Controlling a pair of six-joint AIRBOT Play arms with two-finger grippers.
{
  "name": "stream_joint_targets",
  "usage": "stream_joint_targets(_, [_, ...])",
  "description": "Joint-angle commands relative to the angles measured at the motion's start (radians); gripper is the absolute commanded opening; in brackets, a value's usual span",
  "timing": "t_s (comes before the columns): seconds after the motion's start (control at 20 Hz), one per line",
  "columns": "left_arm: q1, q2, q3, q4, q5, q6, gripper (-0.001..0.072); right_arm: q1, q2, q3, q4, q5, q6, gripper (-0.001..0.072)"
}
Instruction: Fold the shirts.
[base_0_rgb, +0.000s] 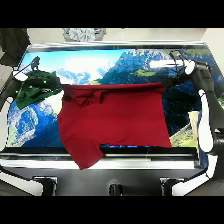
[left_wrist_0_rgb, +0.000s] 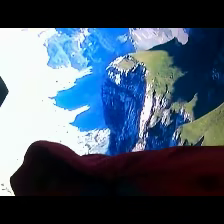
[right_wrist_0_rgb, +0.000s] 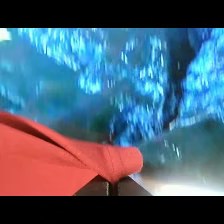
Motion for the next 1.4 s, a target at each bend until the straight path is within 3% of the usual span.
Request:
stream_joint_targets(0.0, [0.021,0.005,0.018,0.145,-0.277,-0.031,0.0025,0.002,0.02,-0.003,-0.04,0.292,-0.053,0.0053])
stream_joint_targets(0.1, [0.019,-0.011,-0.024,0.18,-0.399,-0.074,0.0025,0.01,0.014,-0.061,-0.002,0.4,-0.083,0.0054])
stream_joint_targets(0.3, [0.014,-0.013,-0.124,0.181,-0.478,-0.079,0.0025,0.011,0.01,-0.162,-0.037,0.456,-0.12,0.0054])
stream_joint_targets(0.7, [0.014,-0.013,-0.156,0.173,-0.493,-0.098,0.0026,0.012,-0.036,-0.163,-0.008,0.448,-0.095,0.0055])
stream_joint_targets(0.75, [0.014,-0.012,-0.156,0.173,-0.493,-0.098,0.0037,0.012,-0.039,-0.163,0.011,0.446,-0.095,0.0077])
stream_joint_targets(0.8, [0.017,-0.009,-0.156,0.173,-0.499,-0.098,0.0179,0.012,-0.037,-0.161,0.009,0.441,-0.097,0.0285])
stream_joint_targets(0.85, [0.022,-0.005,-0.15,0.173,-0.513,-0.098,0.0395,0.004,-0.032,-0.152,0.008,0.472,-0.105,0.0482])
stream_joint_targets(0.9, [0.03,0.003,-0.143,0.173,-0.535,-0.101,0.0466,-0.013,-0.022,-0.137,0.002,0.527,-0.117,0.0505])
stream_joint_targets(1.1, [0.074,0.09,-0.195,0.172,-0.614,-0.101,0.0465,-0.151,0.072,-0.128,0.01,0.693,-0.119,0.0504])
stream_joint_targets(1.35, [0.095,0.382,-0.717,0.128,-0.463,-0.056,0.0465,-0.211,0.19,-0.283,0.011,0.614,-0.116,0.0505])
